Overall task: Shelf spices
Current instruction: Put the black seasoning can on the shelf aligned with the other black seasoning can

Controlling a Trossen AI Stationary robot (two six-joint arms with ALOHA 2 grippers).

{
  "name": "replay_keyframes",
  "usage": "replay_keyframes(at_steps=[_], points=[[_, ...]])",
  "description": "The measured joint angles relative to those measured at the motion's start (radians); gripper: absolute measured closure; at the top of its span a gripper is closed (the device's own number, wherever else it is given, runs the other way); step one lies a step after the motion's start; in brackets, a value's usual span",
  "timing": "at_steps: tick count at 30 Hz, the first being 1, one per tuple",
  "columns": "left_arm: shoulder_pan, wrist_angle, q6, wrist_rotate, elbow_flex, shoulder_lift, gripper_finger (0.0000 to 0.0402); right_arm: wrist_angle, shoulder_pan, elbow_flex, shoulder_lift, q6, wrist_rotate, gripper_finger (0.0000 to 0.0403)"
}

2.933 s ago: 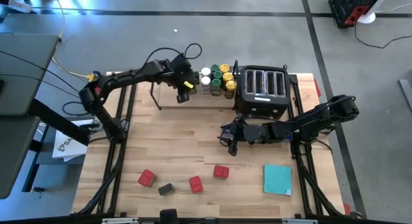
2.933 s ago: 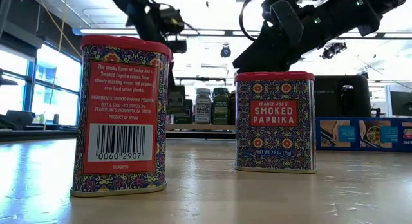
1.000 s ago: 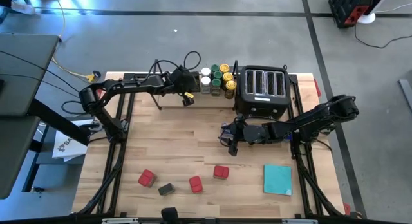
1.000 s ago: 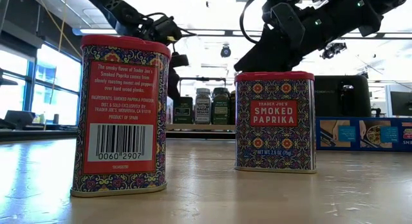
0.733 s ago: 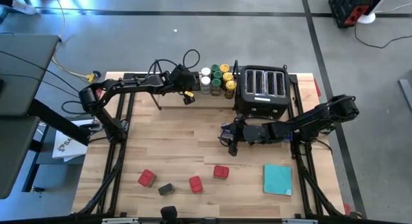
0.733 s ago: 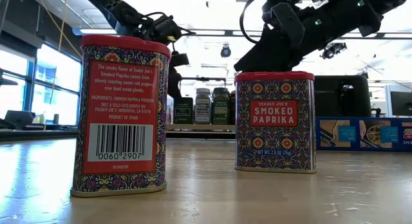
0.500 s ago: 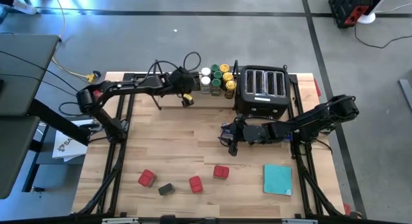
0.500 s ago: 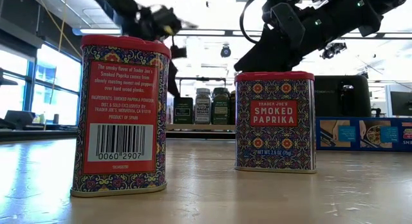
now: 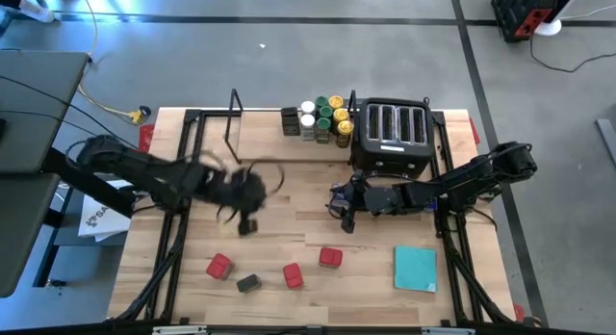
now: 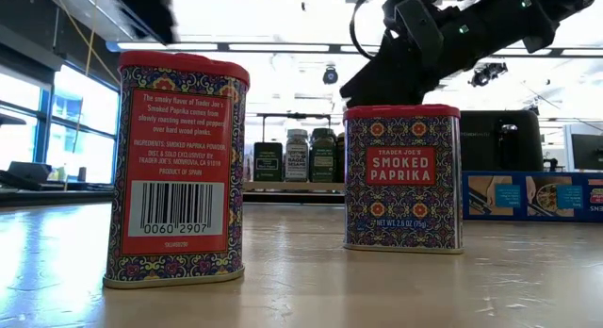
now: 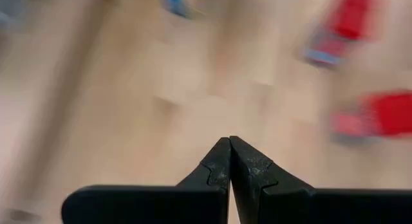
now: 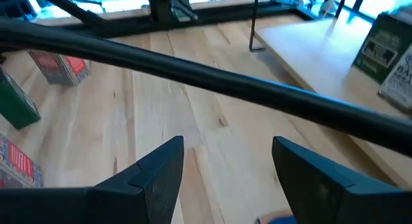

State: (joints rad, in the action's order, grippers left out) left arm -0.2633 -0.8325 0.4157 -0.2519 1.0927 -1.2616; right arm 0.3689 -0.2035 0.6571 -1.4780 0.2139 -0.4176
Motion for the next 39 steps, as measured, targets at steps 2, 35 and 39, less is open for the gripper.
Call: replay_keyframes(at_steps=[2, 35, 39], points=[[-0.097, 0.010, 0.167, 0.059, 0.000, 0.000, 0.0401, 0.017, 0.000, 0.000, 0.000, -0.013, 0.000, 0.0172], [-0.401, 0.062, 0.744, 0.269, 0.036, -0.316, 0.0124, 0.037, 0.001, 0.000, 0.000, -0.039, 0.000, 0.0172], [-0.406, -0.010, 0.681, 0.242, 0.036, -0.316, 0.0124, 0.036, 0.001, 0.000, 0.000, -0.043, 0.000, 0.0172]])
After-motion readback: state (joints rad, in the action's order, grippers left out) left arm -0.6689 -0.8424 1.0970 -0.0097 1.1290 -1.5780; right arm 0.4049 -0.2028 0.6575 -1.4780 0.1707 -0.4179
